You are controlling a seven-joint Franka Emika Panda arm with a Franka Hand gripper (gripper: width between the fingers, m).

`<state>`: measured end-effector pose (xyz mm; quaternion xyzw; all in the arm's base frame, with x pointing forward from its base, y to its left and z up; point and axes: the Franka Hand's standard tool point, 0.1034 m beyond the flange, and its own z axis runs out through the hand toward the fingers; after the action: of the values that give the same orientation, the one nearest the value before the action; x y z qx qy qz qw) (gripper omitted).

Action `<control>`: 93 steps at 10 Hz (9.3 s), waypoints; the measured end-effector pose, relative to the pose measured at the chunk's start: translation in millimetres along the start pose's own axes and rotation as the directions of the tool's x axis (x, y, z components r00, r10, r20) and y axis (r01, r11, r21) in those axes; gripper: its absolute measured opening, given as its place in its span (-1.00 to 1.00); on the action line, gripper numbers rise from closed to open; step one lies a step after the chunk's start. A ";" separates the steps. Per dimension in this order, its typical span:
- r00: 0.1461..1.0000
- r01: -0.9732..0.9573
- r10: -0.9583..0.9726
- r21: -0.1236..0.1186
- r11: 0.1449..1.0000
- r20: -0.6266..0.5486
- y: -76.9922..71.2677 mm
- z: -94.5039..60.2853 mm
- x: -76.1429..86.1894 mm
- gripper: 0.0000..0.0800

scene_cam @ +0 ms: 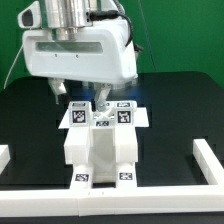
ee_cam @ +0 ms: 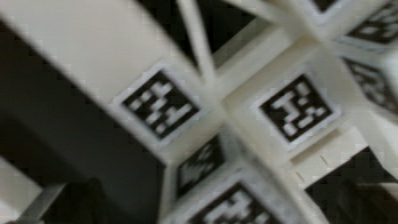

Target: Assemble chair

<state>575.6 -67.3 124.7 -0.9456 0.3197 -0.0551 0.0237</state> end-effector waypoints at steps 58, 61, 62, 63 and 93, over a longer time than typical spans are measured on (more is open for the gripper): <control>-0.078 -0.990 0.997 -0.117 -0.079 -0.018 -35.9 13.8 -20.2 -0.29; 0.023 -0.993 1.000 -0.115 0.022 -0.007 -39.6 13.4 -22.2 -0.29; 0.211 -0.971 0.977 -0.111 0.212 0.019 -42.3 11.5 -23.5 0.15; 0.388 -0.915 0.921 -0.104 0.390 0.043 -45.8 9.9 -24.9 0.51; 0.399 -0.915 0.917 -0.061 0.398 -0.002 -42.7 12.8 -21.4 0.59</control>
Offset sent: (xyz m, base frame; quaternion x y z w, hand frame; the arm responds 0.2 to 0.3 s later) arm 0.0211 0.0208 -0.0041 0.0193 0.0019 -0.4196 0.9075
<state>585.9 -20.2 113.6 -0.6167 0.7865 -0.0099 0.0304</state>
